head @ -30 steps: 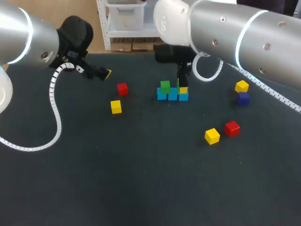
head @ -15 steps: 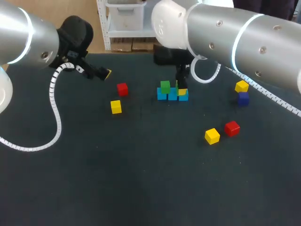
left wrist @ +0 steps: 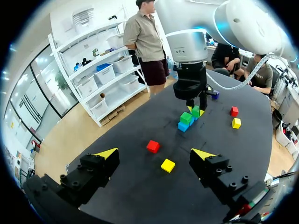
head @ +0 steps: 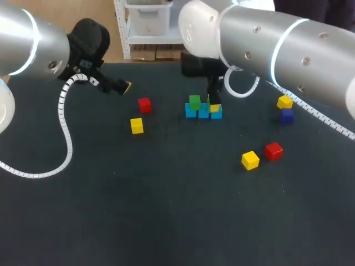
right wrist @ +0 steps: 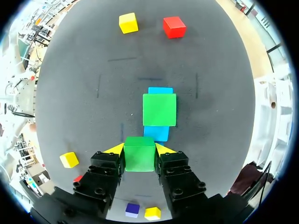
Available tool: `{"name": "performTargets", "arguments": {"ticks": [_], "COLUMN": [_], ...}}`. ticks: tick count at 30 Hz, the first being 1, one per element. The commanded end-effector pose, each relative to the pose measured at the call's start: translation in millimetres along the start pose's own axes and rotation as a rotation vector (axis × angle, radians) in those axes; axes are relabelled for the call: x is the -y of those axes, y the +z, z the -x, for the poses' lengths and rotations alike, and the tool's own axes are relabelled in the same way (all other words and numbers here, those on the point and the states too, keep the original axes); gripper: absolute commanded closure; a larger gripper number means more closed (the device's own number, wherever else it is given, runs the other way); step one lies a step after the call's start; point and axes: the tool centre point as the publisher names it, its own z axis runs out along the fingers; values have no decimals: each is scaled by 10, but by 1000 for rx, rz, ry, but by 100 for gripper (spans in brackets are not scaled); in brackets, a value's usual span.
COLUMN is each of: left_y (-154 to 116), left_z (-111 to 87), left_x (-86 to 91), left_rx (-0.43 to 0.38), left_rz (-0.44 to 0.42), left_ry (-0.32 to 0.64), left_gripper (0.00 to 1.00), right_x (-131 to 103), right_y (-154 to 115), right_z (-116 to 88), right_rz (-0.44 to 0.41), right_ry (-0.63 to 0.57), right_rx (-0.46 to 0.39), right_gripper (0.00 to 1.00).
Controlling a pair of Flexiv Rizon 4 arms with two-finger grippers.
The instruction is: Place the blue cubes, place green cubes on the blue cubes, place the yellow cubes on the green cubes, then place the red cubes on the yellow cubes, and place purple cube on the red cubes.
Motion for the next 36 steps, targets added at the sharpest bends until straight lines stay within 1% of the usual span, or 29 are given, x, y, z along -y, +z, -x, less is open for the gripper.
{"name": "performTargets", "arguments": {"ticks": [1, 30, 33, 36], "left_y": [7, 7, 7, 7], "left_z": [-2, -2, -2, -2], "left_x": [-8, -8, -8, -8], "left_rx": [1, 1, 1, 1], "left_rz": [-2, -2, -2, -2], "left_ry": [1, 1, 1, 1], "left_gripper": [0, 0, 0, 0], "right_x": [49, 101, 106, 111], "right_y": [2, 34, 37, 43], "right_z": [9, -1, 12, 18], "right_rz": [7, 13, 12, 13], "right_ry": [-1, 5, 3, 3], "right_rx": [0, 2, 3, 3], "right_gripper": [100, 100, 96, 85]}}
